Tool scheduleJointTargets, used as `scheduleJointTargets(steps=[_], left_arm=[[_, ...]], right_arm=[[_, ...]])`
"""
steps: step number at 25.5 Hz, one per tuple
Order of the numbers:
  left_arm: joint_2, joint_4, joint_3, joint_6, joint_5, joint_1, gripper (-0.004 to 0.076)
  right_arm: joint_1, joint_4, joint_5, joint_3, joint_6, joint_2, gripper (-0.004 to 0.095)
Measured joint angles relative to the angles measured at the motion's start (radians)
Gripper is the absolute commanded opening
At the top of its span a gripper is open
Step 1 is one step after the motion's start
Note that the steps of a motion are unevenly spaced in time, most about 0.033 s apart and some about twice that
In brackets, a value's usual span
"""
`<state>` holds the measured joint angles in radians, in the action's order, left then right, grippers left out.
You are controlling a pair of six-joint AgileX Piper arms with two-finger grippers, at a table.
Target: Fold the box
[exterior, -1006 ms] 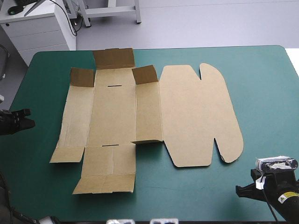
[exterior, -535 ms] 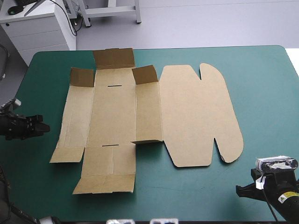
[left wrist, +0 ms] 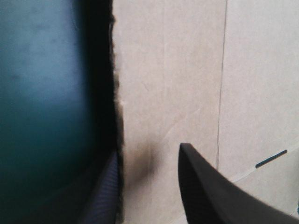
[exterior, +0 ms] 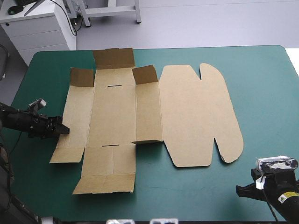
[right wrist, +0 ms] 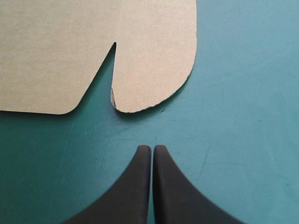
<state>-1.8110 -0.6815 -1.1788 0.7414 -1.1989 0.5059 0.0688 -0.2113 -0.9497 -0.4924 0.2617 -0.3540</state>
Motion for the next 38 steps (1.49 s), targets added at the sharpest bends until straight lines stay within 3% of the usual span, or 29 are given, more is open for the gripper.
scheduleJointTargets(steps=[3, 4, 5, 6, 31, 35, 38], left_arm=[[0.000, 0.000, 0.000, 0.001, 0.001, 0.000, 0.0263], [0.000, 0.000, 0.000, 0.001, 0.001, -0.001, 0.0211], [0.000, -0.001, 0.000, 0.002, 0.001, -0.001, 0.0047], [-0.001, -0.003, 0.000, 0.003, 0.001, -0.002, 0.0001], [-0.001, -0.015, -0.001, 0.025, -0.006, -0.002, 0.0007], [-0.001, -0.015, -0.001, 0.025, -0.006, -0.002, 0.0111], [-0.001, -0.010, -0.001, 0.028, -0.002, -0.002, 0.0281]], right_arm=[[0.000, 0.000, 0.000, 0.000, 0.000, 0.000, 0.0000], [0.000, 0.000, 0.000, 0.000, 0.000, 0.000, 0.0000], [0.000, 0.000, 0.000, 0.000, 0.000, 0.000, 0.0000], [0.000, 0.000, 0.000, 0.000, 0.000, 0.000, 0.0000], [0.000, 0.000, 0.000, 0.000, 0.000, 0.000, 0.0000], [0.000, 0.000, 0.000, 0.000, 0.000, 0.000, 0.0000], [0.000, 0.000, 0.000, 0.000, 0.000, 0.000, 0.0000]])
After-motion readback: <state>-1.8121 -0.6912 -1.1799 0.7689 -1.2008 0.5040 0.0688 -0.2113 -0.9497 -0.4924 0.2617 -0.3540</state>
